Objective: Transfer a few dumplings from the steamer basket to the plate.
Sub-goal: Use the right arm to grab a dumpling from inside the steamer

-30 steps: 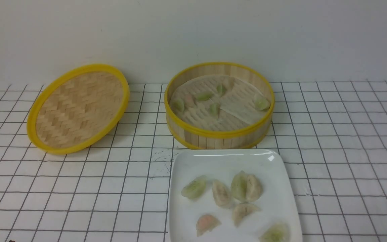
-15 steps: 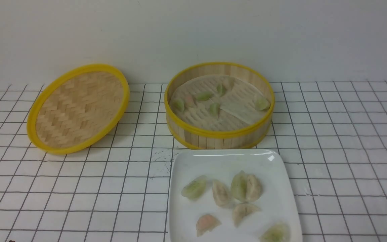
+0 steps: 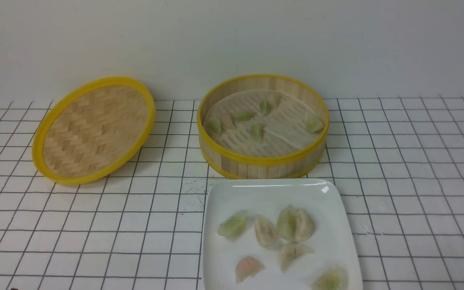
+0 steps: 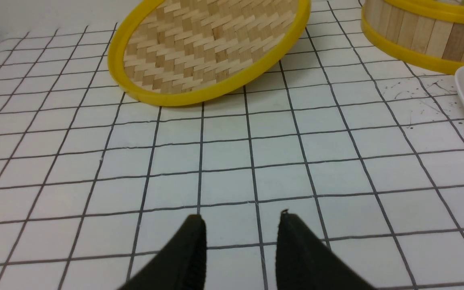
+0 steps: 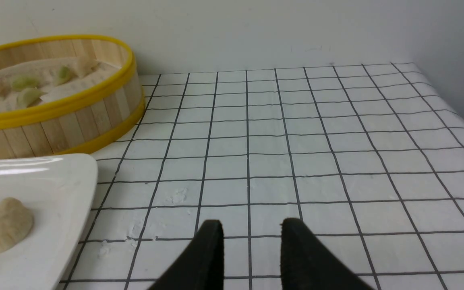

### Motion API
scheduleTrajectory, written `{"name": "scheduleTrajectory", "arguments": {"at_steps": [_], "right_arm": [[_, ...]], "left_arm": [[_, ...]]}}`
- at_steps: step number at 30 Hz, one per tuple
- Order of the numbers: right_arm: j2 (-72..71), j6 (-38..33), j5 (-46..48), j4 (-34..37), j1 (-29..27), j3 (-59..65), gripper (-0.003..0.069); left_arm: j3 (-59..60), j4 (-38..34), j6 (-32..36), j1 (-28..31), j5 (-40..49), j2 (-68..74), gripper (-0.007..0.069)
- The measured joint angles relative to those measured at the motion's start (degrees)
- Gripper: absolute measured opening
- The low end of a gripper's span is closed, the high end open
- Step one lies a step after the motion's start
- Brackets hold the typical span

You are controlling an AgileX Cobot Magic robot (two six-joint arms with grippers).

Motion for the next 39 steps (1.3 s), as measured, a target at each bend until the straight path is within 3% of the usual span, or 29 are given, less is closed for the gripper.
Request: {"name": "scheduleTrajectory", "arguments": {"at_steps": [34,37,39], "right_arm": [[0.0,-0.1,-0.2,-1.4,0.0,0.0,0.0192],[0.0,0.0,-2.4,-1.5,0.0,0.3,0.0192],[0.0,0.0,-9.2,-1.3,0.0,0.4,0.0192]], "left_arm": [[0.0,0.0,0.0,0.0,0.0,0.0,0.0225],[0.0,0.0,0.0,0.0,0.0,0.0,0.0225],[0.0,0.0,0.0,0.0,0.0,0.0,0.0225]]}}
